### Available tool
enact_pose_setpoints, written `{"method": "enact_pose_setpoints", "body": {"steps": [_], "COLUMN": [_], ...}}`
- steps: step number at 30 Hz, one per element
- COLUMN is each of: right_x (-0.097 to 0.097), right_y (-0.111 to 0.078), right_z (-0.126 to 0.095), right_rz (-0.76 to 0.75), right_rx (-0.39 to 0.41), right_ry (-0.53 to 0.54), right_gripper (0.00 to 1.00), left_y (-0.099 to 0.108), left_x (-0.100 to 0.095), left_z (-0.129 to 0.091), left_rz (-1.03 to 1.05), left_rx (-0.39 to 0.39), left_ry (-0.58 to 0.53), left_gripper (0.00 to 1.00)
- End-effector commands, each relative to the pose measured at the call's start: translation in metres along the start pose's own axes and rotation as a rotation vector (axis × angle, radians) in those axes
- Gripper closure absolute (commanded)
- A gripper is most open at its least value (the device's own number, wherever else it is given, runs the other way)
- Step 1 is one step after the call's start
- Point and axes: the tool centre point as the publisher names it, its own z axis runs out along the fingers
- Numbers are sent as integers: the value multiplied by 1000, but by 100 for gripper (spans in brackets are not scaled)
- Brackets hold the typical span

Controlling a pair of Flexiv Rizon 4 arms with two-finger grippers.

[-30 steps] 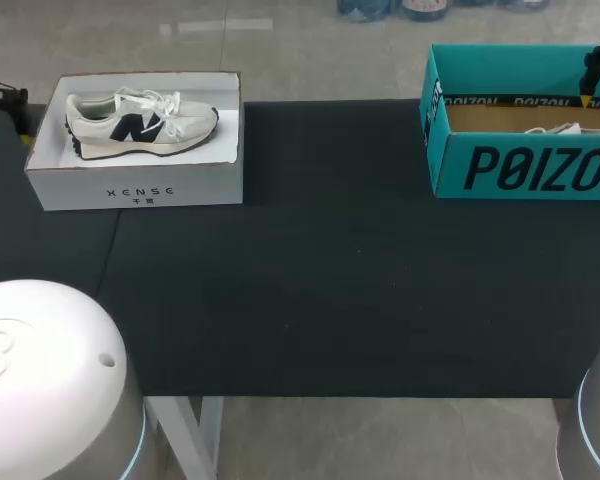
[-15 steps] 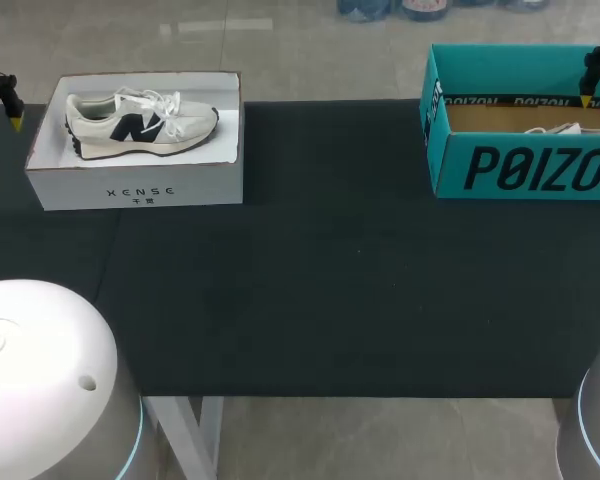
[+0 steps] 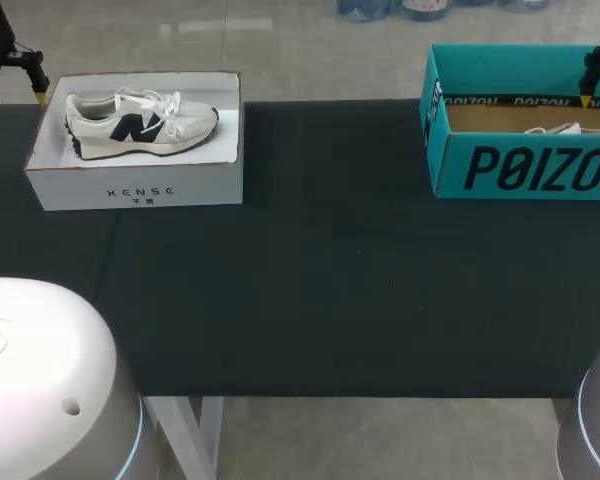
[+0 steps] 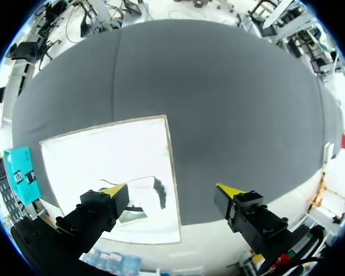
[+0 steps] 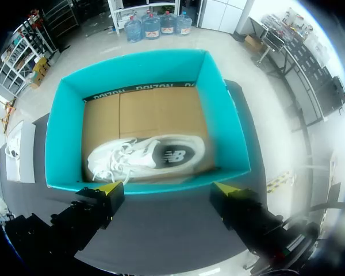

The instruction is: Take the shoe out of the shoebox, open the shoe tongue, remove and reinsert the insole, then place the shoe into the shoebox

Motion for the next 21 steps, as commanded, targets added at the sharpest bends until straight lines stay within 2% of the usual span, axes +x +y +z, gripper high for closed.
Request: {"method": "enact_pose_setpoints", "body": {"steps": [1,10,21], "right_x": [0,0,0], "right_y": [-1,-1,-1], "right_z": [0,0,0], "right_rz": [1,1,1], "right_rx": [-2,-2,-2], "right_ry": [0,0,0], "right_gripper": [0,0,0], "left_y": [33,41,53], "left_x": [-8,-21,-22], "left_z": [15,43,67], "left_rz": [5,-2,-13], "left_rx": [62,83,102], "left_ry": [-13,-35,-31], "left_gripper": [0,0,0]}}
